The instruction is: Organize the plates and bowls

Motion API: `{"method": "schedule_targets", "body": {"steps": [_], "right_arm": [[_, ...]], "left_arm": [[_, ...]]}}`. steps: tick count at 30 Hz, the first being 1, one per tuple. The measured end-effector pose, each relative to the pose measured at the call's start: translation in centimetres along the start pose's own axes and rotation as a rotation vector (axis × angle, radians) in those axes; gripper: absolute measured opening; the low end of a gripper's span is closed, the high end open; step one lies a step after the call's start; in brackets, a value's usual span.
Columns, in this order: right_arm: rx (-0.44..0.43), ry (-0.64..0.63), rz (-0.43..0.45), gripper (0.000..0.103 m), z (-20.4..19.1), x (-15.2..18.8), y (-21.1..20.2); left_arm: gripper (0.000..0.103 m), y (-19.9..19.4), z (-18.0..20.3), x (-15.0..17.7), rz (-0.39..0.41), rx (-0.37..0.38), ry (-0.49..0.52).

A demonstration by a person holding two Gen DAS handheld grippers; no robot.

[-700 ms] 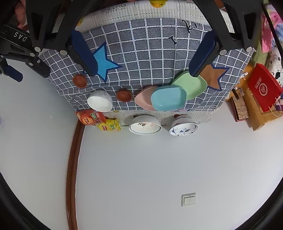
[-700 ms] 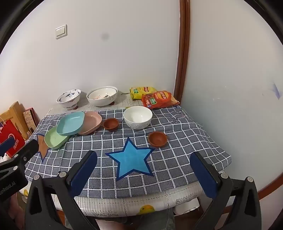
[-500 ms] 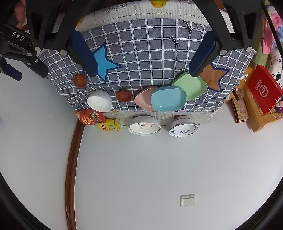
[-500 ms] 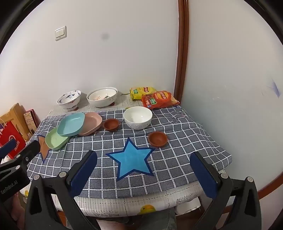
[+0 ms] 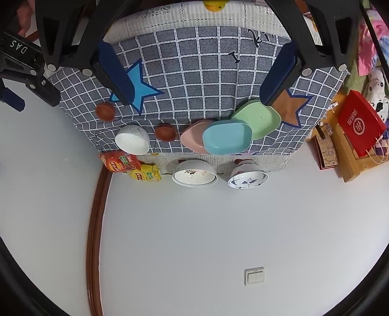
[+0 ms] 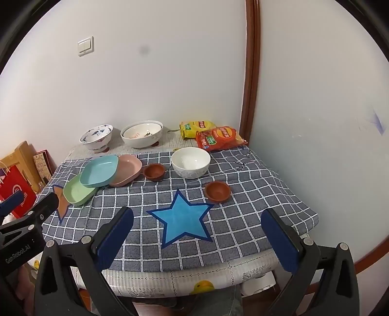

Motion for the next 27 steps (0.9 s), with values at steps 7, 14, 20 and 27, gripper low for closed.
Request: {"method": "schedule_targets", "body": {"steps": [7, 14, 20, 27], "right_arm": [[-0.001, -0.001, 0.002, 0.103, 0.04, -0.06, 0.00], [-0.002, -0.001, 0.004, 0.103, 0.05, -0.10, -0.12], [-0.004, 0.000, 0.005, 0.103, 0.00, -0.28, -0.32], [-0.005, 0.002, 0.006, 0.103, -0.01, -0.25, -0.30]], "left_arm": [[0.103, -0.01, 0.01, 0.09, 0.003, 0.000, 0.002], [0.103, -0.02, -0.02, 0.05, 0.002, 0.001, 0.002], [0.103, -0.10, 0.07, 0.07, 0.003, 0.003, 0.005], [0.103, -0.25, 0.10, 0.20, 0.003, 0.004, 0.008]]}}
Point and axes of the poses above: each gripper's, at about its wrist camera, not at the fingertips, and y roughly the way its jaws point, z to its right, x to its underside, the point moved 9 cm from there along y, roughly the way its jaws point, and after that the axes turned 6 degrees about x, right-handed, at the moved point
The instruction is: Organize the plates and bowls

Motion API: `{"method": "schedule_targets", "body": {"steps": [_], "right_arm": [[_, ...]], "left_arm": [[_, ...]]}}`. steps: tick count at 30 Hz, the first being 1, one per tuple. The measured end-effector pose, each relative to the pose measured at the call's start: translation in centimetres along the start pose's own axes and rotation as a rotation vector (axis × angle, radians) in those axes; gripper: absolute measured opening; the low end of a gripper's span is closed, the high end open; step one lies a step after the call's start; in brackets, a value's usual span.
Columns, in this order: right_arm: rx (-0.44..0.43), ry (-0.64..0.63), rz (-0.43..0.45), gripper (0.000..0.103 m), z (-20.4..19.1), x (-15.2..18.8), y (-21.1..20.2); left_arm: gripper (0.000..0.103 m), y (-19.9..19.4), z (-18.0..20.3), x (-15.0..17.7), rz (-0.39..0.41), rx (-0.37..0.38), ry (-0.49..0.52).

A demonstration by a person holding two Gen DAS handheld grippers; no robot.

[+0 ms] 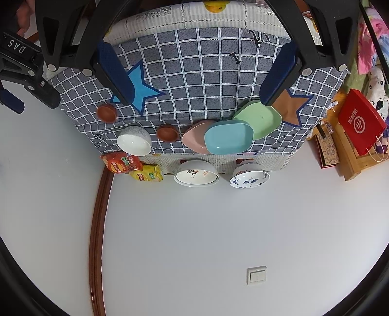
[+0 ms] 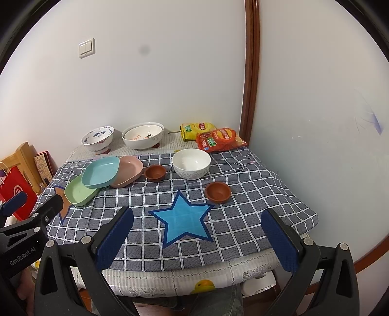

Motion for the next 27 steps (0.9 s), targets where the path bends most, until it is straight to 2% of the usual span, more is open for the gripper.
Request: {"method": "schedule_targets", "body": {"steps": [27], "right_arm": [[-0.006, 0.007, 0.005, 0.103, 0.13, 0.02, -0.43]], "left_arm": [[0.103, -0.08, 0.04, 0.02, -0.001, 0.001, 0.006]]}}
Point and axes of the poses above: each gripper's, at about its wrist camera, not at the fingertips, and y roughly the way its jaws point, z to its right, x to its underside, the point moved 9 cm from there along y, roughly the way its jaws point, and after that the axes turned 6 degrees about x, right-handed, at the moved point
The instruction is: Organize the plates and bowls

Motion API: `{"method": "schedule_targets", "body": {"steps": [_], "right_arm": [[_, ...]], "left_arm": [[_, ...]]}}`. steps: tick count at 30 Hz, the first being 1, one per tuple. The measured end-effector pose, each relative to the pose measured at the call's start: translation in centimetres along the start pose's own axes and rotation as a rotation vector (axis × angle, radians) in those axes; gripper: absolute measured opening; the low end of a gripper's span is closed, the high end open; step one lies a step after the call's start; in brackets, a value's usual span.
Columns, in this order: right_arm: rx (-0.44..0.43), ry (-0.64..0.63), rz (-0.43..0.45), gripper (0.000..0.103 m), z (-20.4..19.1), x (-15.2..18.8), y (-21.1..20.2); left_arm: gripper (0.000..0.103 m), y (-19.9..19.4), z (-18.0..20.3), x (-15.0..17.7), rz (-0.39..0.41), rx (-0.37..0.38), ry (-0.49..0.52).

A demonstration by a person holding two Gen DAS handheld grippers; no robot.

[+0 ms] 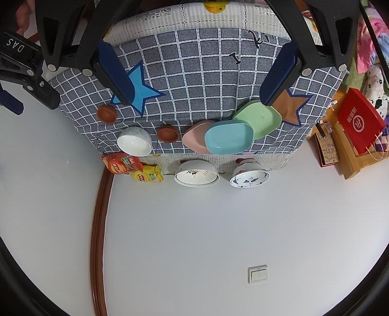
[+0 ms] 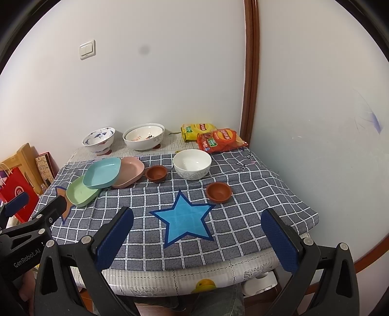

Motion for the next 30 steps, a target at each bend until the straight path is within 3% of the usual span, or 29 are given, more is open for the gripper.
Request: {"method": "schedule_targets", "body": {"steps": [30], "right_arm": [[-0.002, -0.010, 0.000, 0.103, -0.31, -0.06, 0.85]], "left_arm": [[0.103, 0.33, 0.59, -0.15, 0.009, -0.006, 0.020]]}}
Point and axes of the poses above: each gripper's, at about its wrist camera, not at the fingertips, and y roughly the way its jaws point, z to its right, x to its underside, the point moved 9 cm from there along y, roughly the way its jaws point, and after that the axes turned 6 degrees about x, right-handed, at the moved point
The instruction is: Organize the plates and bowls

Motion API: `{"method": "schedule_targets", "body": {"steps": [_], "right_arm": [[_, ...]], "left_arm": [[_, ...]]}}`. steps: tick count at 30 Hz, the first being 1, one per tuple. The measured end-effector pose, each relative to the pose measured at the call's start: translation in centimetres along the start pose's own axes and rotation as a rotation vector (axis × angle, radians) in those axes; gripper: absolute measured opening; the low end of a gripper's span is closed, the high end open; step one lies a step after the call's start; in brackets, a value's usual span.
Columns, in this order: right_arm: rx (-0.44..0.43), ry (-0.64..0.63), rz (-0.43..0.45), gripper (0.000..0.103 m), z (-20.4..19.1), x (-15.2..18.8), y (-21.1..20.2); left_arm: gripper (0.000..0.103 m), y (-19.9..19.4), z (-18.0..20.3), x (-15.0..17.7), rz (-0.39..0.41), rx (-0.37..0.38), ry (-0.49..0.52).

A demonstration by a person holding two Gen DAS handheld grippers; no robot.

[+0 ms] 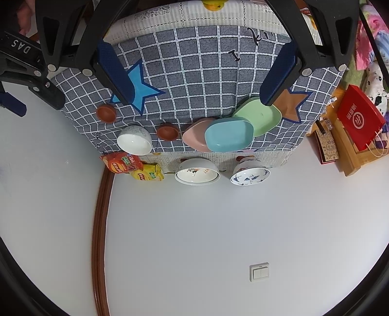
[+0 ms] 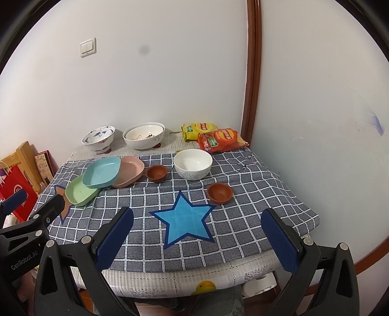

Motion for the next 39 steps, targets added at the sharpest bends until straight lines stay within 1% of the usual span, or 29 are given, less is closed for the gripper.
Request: {"method": "schedule_targets", "body": {"steps": [9, 16, 19, 22, 23, 27, 31, 34, 37, 39], "right_arm": [[-0.014, -0.014, -0.032, 0.103, -1.1, 0.8, 2.7], [-0.051, -0.021, -0.061, 0.103, -2.5, 0.5, 5.2], [-0.059, -0.026, -0.057, 0.103, -3.1, -0.1, 6.0], [-0.065, -0.019, -0.052, 0.102, -3.6, -0.8, 6.9], [-0.068, -0.015, -0.051, 0.100, -3.8, -1.0, 7.3], [-0.081, -0.011, -0.062, 0.098, -5.0, -1.6, 9.2], [-0.087, -0.029, -0.092, 0.095, -6.6, -2.2, 11.9], [-0.115, -0.046, -0.120, 0.091, -8.4, -2.7, 13.9], [-0.142, -0.069, -0.126, 0.088, -10.5, -3.5, 15.7], [-0.159, -0.082, -0.132, 0.084, -12.0, -4.0, 16.9]], "left_arm": [[0.103, 1.6, -0.6, 0.2, -0.012, -0.015, 0.001], [0.103, 4.1, -1.8, -0.1, -0.051, -0.005, -0.027], [0.103, 5.4, -2.7, -0.5, -0.068, -0.003, -0.048], [0.103, 6.9, -4.1, -0.7, -0.087, -0.005, -0.066], [0.103, 7.4, -4.5, -0.8, -0.092, -0.006, -0.071], [0.103, 9.9, -7.1, -0.7, -0.128, -0.033, -0.108], [0.103, 12.7, -10.1, -0.3, -0.168, -0.068, -0.150], [0.103, 14.8, -12.0, -0.1, -0.195, -0.087, -0.160], [0.103, 16.7, -13.6, -0.2, -0.216, -0.116, -0.163], [0.103, 18.1, -14.8, -0.3, -0.230, -0.128, -0.170]]}}
Point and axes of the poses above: each gripper's, at about its wrist camera, not at the fingertips, and y roughly the way its jaws point, z to its right, x to its underside, the point moved 9 cm from there along y, roughly the way its jaws point, and after that the axes turned 6 degrees about x, right-handed, at the moved point
